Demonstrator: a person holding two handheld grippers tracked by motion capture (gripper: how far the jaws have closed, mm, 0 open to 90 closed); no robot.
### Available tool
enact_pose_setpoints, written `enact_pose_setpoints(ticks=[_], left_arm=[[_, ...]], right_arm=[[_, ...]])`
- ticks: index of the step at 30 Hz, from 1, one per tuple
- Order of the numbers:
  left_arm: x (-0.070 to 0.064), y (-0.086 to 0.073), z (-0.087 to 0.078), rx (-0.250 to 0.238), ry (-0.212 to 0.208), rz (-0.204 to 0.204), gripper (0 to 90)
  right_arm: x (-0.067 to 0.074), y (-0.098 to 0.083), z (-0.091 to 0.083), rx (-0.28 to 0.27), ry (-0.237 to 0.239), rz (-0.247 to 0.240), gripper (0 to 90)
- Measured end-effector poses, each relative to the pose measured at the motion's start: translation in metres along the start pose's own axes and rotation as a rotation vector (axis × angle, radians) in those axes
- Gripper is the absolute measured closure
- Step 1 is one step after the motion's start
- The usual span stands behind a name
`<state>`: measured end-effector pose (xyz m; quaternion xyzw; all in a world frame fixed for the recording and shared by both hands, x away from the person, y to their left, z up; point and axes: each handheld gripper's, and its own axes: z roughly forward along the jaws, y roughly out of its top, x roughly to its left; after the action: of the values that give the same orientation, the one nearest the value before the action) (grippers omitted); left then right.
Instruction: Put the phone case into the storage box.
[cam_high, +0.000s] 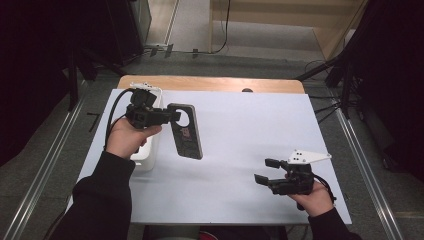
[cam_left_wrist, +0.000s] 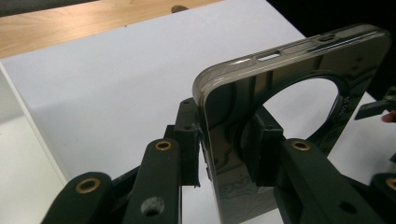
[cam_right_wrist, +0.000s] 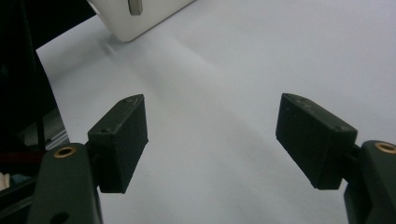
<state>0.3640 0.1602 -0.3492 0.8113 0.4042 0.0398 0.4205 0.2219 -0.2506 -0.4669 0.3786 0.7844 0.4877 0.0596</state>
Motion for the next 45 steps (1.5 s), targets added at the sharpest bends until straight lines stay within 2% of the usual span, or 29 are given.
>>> enact_pose_setpoints(ticks=[6, 13, 18, 28, 35, 39, 45], left_arm=[[0.003, 0.005, -0.004, 0.005, 0.017, -0.001, 69.3], [0.01, 0.011, -0.008, 0.003, 0.052, -0.002, 69.3], [0.015, 0.017, -0.014, -0.007, 0.071, -0.009, 69.3], [0.023, 0.026, -0.029, -0.037, 0.094, -0.018, 69.3], [0.029, 0.032, -0.038, -0.03, 0.115, -0.023, 69.3], [0.032, 0.037, -0.044, -0.028, 0.121, -0.029, 69.3], [0.037, 0.044, -0.049, -0.022, 0.142, -0.014, 69.3]], right_arm=[[0.001, 0.0, 0.001, 0.002, -0.005, -0.003, 21.3], [0.001, -0.003, 0.008, 0.036, 0.021, -0.01, 10.8], [0.003, -0.004, 0.011, 0.068, 0.023, -0.028, 10.8], [0.004, -0.003, 0.01, 0.048, 0.011, -0.027, 10.8], [0.004, -0.001, 0.003, 0.002, -0.013, -0.029, 10.9], [0.005, -0.001, 0.002, 0.006, -0.014, -0.027, 10.9], [0.004, -0.001, 0.002, -0.001, -0.017, -0.03, 11.0]])
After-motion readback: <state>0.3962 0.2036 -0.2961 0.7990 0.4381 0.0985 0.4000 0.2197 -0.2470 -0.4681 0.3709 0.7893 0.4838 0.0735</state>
